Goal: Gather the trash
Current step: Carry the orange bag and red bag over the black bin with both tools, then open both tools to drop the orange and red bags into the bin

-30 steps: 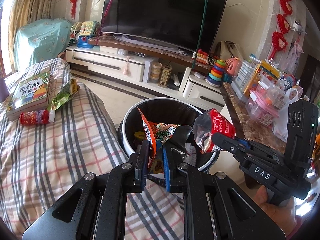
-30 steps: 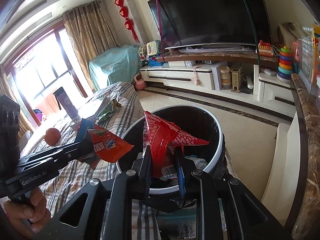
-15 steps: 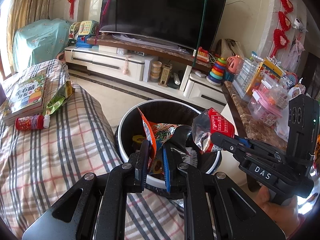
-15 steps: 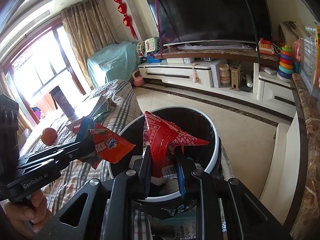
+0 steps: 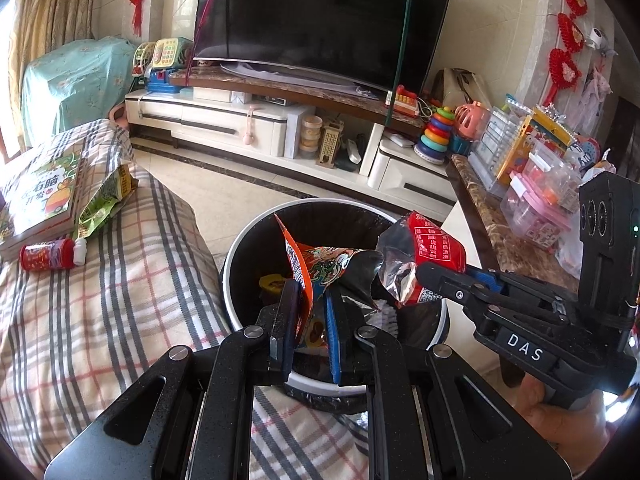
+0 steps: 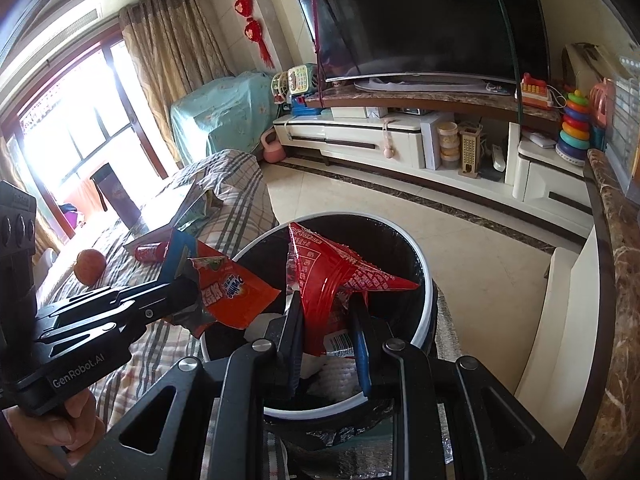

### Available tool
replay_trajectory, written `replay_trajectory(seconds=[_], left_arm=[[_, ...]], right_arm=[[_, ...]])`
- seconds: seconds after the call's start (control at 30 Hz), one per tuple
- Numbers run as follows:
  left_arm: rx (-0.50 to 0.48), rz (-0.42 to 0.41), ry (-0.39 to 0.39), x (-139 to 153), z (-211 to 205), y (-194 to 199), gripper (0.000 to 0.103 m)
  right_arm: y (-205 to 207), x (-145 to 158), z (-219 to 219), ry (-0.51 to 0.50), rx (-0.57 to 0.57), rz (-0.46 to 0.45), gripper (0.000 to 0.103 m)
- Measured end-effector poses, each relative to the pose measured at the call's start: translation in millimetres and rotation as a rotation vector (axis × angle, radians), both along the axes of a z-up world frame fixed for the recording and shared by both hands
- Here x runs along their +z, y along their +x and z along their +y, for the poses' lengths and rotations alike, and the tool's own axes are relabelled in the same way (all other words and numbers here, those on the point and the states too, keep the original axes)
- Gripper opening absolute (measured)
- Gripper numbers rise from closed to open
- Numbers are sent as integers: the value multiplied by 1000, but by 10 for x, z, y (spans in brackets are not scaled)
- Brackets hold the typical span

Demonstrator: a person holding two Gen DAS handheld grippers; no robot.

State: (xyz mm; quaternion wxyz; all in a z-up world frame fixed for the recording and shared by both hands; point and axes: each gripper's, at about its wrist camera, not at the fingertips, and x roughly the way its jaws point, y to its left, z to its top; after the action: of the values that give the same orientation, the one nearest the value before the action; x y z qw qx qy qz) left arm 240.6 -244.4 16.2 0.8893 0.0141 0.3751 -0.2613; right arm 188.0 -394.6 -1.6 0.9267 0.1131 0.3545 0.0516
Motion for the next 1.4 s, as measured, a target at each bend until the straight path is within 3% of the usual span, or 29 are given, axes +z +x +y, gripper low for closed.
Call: replay_trajectory(seconds=[0.9,1.4], left_arm=[[1,48,36,-178,-54,201,12],[1,56,51,-178,-61,204,14]], right_arm=[[273,-127,7,-31,33,76,22],[292,-84,-3,-50,44,88,28]])
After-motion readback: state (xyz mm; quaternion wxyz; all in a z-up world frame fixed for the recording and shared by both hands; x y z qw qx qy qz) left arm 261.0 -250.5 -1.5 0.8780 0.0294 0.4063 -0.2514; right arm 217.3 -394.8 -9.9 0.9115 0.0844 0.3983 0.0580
